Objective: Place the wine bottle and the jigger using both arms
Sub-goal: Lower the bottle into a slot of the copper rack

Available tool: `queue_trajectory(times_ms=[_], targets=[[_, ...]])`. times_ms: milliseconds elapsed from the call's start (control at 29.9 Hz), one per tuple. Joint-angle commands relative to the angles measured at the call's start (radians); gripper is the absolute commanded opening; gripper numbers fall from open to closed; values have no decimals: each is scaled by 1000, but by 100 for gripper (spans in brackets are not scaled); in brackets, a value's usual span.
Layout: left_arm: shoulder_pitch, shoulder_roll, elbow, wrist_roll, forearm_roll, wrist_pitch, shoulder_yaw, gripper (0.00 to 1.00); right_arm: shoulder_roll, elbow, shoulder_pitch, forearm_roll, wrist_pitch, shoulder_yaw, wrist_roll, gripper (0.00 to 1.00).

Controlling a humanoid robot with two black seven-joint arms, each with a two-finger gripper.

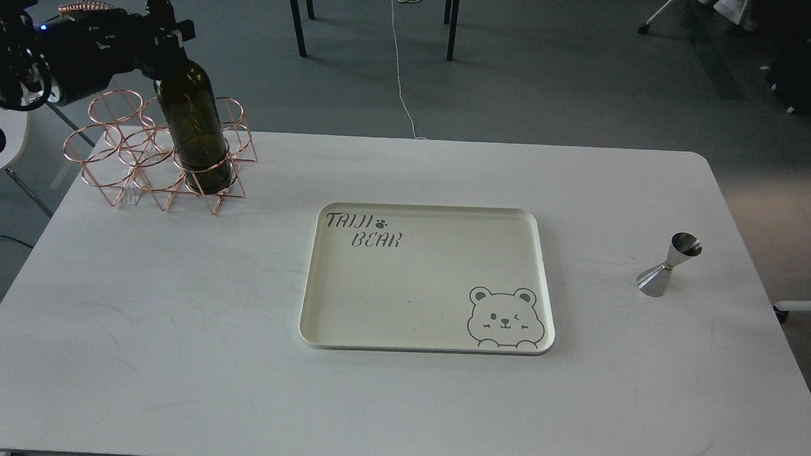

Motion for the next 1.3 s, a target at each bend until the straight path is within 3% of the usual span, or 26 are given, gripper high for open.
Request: queue_trajectory(times_ms=[0,100,635,735,902,1069,1170,1270], targets=[[0,-26,43,1,0,10,6,51,0,0,1,0,1,0,0,95],[0,-40,71,1,-1,11,5,68,0,0,1,0,1,0,0,95],[3,-42,75,-1,-78,10,6,84,-2,2,1,2,4,-2,0,95],[16,-42,75,7,-84,10,6,70,-2,2,1,2,4,-2,0,95],[22,-42,80,5,-84,8,6,25,-2,3,1,2,4,-2,0,95],[22,-48,110,-3,-84,10,6,11,0,3,1,0,4,-2,0,95],[20,-49,112,-1,-87,8,6,20,-2,2,3,0,4,-2,0,95],[20,-54,112,1,-87,13,5,73,0,3,4,2,4,-2,0,95]])
